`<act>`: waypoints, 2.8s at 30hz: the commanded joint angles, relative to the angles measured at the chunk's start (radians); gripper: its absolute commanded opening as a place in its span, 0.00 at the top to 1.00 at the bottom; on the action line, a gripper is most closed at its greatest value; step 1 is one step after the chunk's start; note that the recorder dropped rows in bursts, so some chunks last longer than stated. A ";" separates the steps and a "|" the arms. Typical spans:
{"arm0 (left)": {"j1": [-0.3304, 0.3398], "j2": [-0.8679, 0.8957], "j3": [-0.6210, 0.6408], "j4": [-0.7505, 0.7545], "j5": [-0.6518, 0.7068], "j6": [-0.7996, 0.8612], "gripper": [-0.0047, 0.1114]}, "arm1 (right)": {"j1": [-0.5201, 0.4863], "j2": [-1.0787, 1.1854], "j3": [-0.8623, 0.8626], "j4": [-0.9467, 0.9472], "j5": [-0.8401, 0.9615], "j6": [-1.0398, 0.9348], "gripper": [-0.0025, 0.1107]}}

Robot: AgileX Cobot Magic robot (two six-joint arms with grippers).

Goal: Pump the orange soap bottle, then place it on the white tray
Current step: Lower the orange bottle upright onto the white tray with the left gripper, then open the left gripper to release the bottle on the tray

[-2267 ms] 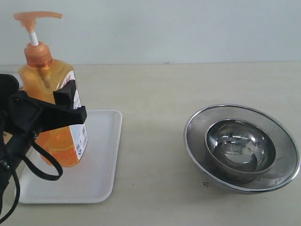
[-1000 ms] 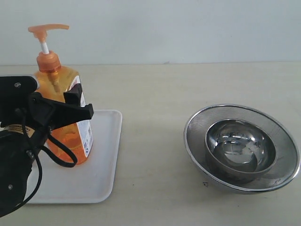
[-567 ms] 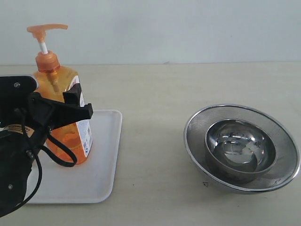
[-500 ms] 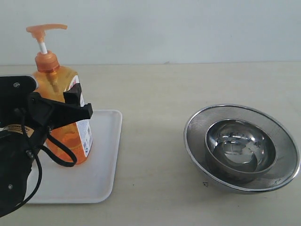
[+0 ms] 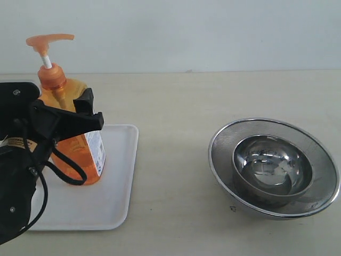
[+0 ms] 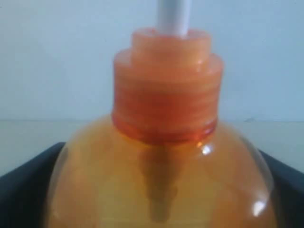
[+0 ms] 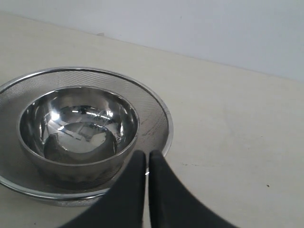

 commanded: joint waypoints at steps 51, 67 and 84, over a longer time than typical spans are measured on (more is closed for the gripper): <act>0.002 -0.006 -0.002 0.069 0.059 0.086 0.25 | -0.003 -0.004 -0.001 -0.002 -0.008 0.000 0.98; 0.002 -0.006 -0.004 0.087 0.104 0.041 0.09 | -0.003 -0.004 -0.001 -0.002 -0.008 0.000 0.98; 0.002 -0.161 0.042 0.056 0.213 0.130 0.07 | -0.003 -0.004 -0.001 -0.002 -0.008 0.000 0.98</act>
